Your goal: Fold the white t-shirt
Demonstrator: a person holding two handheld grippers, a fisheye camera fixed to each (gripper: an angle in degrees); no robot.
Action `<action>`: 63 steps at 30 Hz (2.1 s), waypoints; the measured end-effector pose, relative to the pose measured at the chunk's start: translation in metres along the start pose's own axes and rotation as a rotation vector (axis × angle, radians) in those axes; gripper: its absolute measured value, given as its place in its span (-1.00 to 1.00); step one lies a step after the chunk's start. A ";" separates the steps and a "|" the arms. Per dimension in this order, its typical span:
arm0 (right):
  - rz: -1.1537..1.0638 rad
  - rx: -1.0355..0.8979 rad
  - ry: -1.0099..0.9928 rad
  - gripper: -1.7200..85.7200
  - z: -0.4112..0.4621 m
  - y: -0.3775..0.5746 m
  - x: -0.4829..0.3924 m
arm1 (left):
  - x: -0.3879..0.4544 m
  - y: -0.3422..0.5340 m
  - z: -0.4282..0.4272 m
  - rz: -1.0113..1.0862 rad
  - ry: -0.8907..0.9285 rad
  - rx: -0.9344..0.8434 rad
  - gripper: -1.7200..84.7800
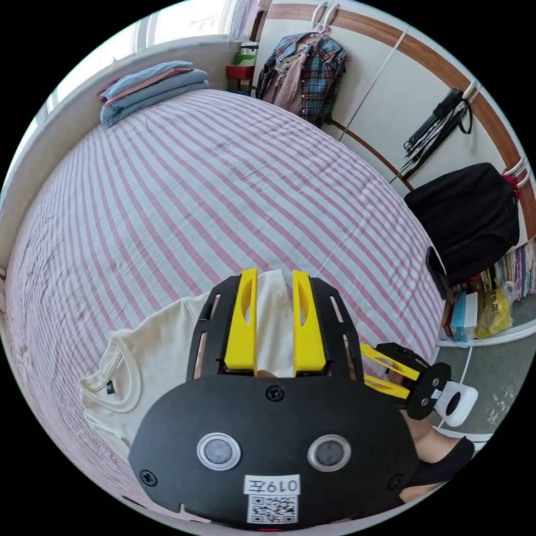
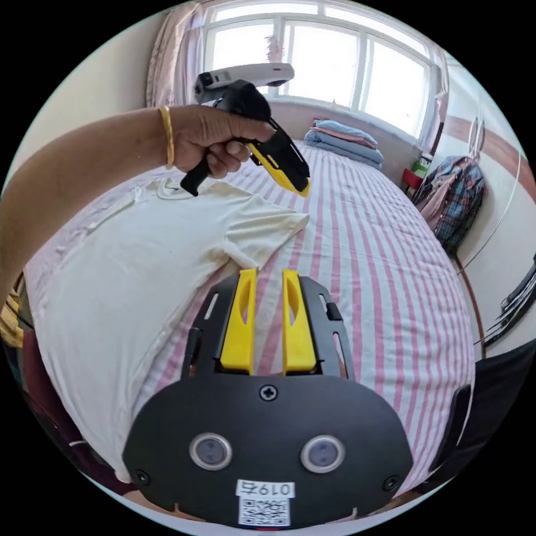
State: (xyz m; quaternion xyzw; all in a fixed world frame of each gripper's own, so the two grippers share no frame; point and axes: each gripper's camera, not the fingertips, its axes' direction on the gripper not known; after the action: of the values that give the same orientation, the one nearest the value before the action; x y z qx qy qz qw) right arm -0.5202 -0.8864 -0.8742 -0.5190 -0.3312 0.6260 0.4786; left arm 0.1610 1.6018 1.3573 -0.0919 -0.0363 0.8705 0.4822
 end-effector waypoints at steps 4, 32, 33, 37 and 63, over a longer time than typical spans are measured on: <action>-0.040 0.064 -0.051 -0.78 0.023 -0.001 0.010 | 0.008 -0.059 0.045 0.005 0.040 -0.103 -0.68; -0.058 0.076 -0.174 -0.79 0.081 -0.035 0.038 | 0.133 -0.248 0.209 0.087 -0.436 -0.303 -0.80; -0.068 0.071 -0.168 -0.79 0.082 -0.037 0.035 | 0.136 -0.249 0.215 0.093 -0.458 -0.315 -0.80; -0.091 0.074 -0.185 -0.78 0.080 -0.045 0.028 | 0.141 -0.262 0.237 0.093 -0.478 -0.330 -0.82; -0.436 0.006 0.093 -0.88 0.032 -0.115 -0.148 | 0.007 -0.239 0.235 -0.039 -0.287 -0.272 -0.93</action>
State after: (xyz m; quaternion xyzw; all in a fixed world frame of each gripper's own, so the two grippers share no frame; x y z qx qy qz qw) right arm -0.5209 -0.9867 -0.7124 -0.4621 -0.4113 0.4840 0.6188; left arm 0.3105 1.7407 1.6232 -0.0307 -0.2238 0.8521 0.4722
